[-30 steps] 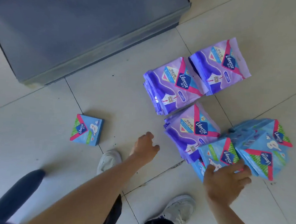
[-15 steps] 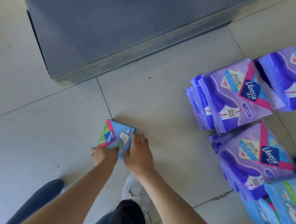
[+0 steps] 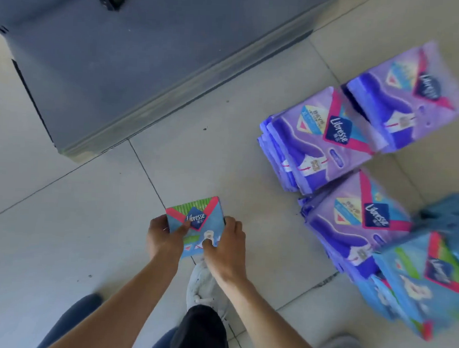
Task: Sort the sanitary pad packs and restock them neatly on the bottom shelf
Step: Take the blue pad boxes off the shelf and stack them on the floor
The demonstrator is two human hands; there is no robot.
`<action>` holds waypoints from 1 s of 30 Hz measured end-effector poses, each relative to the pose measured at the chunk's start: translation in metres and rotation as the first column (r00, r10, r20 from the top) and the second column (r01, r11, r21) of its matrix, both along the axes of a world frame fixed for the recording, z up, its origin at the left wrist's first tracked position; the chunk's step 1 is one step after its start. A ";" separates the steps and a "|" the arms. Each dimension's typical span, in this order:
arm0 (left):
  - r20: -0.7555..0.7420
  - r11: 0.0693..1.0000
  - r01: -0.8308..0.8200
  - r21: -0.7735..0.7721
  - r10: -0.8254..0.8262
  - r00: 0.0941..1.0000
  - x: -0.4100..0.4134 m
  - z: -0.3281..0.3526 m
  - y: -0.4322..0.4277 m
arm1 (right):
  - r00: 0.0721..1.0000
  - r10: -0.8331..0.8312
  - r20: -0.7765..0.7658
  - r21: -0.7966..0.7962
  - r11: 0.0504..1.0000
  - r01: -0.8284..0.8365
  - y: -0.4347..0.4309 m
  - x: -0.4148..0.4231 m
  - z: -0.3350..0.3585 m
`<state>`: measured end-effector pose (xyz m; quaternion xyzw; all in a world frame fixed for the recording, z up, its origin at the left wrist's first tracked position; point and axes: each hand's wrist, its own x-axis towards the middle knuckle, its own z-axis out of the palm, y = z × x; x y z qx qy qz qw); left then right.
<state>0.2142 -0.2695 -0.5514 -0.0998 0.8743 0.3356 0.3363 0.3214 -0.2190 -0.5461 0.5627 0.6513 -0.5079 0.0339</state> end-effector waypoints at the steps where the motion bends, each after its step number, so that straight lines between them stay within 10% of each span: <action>1: -0.012 0.996 0.086 0.035 -0.086 0.996 0.015 0.018 0.016 | 0.994 -0.112 -0.015 -0.001 0.994 0.112 0.006 0.019 0.016; 7: -0.134 0.783 0.577 0.232 -0.562 0.816 0.142 0.118 0.132 | 0.751 -0.651 -0.109 0.136 0.738 0.660 0.060 0.139 0.118; 16: -0.041 0.239 0.939 0.249 -0.966 0.257 0.285 0.122 0.214 | 0.348 -0.936 0.054 0.157 0.352 0.923 0.106 0.276 0.135; 30: -0.078 0.132 0.988 0.086 -0.987 0.139 0.325 0.090 0.189 | 0.157 -0.984 0.086 -0.185 0.139 0.973 0.087 0.315 0.096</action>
